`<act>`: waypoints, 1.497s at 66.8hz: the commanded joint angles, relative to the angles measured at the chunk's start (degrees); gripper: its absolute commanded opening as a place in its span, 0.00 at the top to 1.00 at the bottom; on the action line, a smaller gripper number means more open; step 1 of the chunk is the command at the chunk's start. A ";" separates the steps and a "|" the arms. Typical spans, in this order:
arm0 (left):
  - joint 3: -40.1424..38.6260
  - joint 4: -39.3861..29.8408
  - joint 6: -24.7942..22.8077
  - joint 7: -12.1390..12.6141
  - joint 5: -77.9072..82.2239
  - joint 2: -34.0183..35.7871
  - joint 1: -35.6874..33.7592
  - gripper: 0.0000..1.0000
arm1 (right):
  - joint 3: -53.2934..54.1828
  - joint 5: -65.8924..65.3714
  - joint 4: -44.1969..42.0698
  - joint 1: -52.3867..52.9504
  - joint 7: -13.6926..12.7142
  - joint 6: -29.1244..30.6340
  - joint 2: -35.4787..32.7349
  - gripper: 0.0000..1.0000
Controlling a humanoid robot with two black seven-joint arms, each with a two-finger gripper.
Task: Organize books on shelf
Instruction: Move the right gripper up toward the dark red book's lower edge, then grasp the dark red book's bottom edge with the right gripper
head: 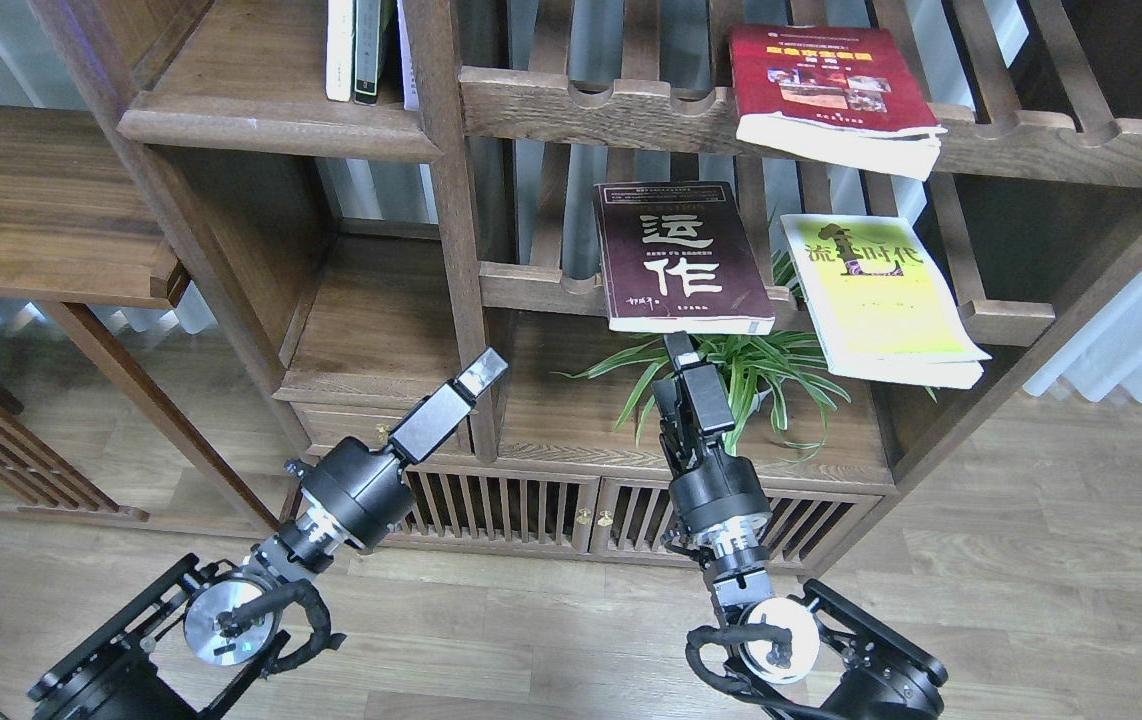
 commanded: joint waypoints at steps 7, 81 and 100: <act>0.24 0.02 0.00 0.11 0.18 -0.85 -0.19 0.00 | -3.07 3.49 -0.59 0.28 -0.01 -1.27 0.00 0.01; 1.73 1.86 0.00 0.28 1.58 -4.89 -0.63 0.00 | -5.19 10.35 -11.49 14.78 -0.01 -10.06 0.00 0.02; 1.73 2.13 0.00 0.29 1.58 -4.89 -0.46 0.00 | -4.75 10.62 -12.72 17.07 -0.01 -13.49 0.00 0.03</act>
